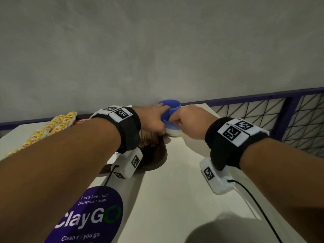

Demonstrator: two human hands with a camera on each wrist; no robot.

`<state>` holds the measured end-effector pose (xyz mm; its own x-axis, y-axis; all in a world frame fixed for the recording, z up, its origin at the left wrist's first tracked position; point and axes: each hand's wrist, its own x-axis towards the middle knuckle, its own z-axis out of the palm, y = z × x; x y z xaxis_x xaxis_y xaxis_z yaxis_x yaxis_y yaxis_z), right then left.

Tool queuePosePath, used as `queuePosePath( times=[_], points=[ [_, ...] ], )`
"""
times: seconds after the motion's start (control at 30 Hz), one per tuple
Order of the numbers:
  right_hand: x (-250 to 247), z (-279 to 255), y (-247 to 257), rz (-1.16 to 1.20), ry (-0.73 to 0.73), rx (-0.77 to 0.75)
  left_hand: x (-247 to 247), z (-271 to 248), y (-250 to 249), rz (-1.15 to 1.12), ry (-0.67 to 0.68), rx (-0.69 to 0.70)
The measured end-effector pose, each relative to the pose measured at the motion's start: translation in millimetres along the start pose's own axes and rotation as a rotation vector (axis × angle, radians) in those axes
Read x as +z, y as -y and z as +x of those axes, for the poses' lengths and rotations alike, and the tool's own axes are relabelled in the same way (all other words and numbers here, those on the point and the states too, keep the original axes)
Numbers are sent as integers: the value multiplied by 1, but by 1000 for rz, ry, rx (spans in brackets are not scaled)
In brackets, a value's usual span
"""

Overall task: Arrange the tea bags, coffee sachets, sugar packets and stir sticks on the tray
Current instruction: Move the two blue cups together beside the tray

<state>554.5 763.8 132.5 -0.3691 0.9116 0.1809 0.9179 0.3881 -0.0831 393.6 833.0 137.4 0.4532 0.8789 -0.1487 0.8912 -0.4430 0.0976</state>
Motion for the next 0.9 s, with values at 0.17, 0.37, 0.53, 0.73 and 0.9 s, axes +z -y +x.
queuePosePath(
  times=[0.17,0.37,0.53,0.73,0.9],
  points=[
    [4,16,-4,16,8,-16,4,17,16,-144,12,-6],
    [-22,15,-29,403,-158,109,2,5,13,-177,-45,61],
    [-25,9,-52,414,-74,255,8,-7,5,-124,-44,113],
    [-12,9,-25,51,81,70,4,-8,10,52,-1,106],
    [-3,18,-26,46,43,80,0,-6,15,40,-10,123]
  ],
)
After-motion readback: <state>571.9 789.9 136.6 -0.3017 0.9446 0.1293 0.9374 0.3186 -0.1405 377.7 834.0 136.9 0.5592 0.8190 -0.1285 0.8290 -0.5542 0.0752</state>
